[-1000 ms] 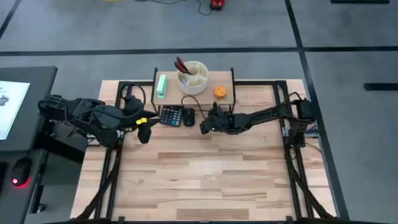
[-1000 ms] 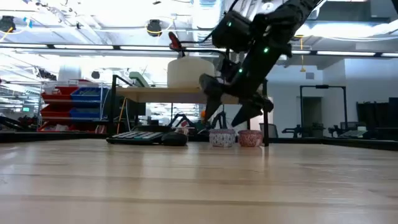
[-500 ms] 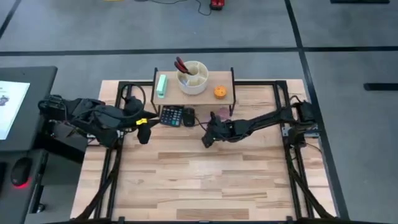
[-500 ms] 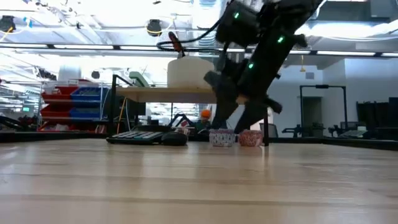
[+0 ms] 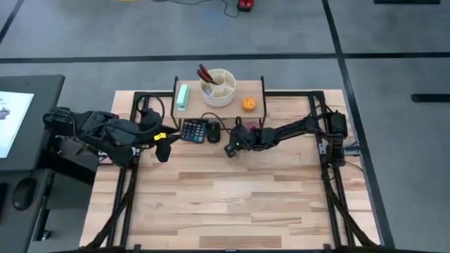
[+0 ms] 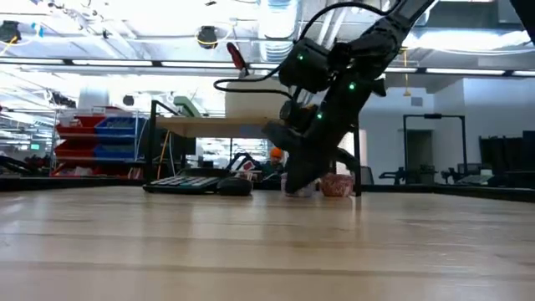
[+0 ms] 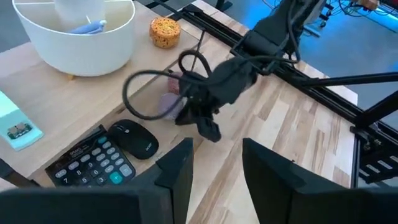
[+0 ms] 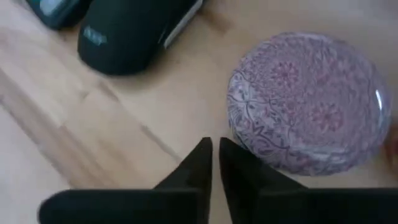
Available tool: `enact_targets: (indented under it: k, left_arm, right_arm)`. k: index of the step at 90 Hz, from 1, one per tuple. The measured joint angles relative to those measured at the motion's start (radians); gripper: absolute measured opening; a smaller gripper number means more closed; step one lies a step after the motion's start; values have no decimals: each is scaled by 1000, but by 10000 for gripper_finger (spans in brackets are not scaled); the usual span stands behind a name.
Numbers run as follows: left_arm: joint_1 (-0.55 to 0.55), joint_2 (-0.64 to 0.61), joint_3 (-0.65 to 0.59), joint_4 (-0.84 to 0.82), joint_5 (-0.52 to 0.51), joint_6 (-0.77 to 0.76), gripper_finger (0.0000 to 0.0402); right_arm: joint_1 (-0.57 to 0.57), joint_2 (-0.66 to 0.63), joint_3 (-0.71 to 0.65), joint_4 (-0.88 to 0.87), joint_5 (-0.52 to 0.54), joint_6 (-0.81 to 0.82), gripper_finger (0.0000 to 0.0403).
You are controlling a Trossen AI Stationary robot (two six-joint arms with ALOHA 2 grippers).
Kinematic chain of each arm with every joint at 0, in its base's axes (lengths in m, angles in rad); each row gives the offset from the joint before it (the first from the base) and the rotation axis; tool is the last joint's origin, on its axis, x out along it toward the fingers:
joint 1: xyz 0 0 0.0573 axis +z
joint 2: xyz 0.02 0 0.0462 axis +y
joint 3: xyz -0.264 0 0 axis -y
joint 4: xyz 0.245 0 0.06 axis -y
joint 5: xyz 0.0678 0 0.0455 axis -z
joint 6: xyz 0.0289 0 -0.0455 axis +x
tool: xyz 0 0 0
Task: Stock shelves
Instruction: Put the pink scented candle under the shelf, then remove the black scissor from the white desk organizer
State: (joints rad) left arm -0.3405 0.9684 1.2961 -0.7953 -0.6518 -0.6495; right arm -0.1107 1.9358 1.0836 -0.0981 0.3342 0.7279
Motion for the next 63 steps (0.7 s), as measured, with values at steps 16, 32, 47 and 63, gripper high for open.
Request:
enact_targets:
  k: [16,32,47,63]
  left_arm:
    - [0,0,0,0,-1,0,116]
    - [0,0,0,-1,-2,0,116]
    - [0,0,0,-1,-5,0,116]
    - [0,0,0,-1,-8,1,116]
  right_arm:
    - [-31,0,0,10,2,-3,6]
    - [-27,-15,0,5,-17,-5,14]
    - [25,-78,0,-5,-60,-44,20]
    - [87,-177,0,-19,-103,-116,20]
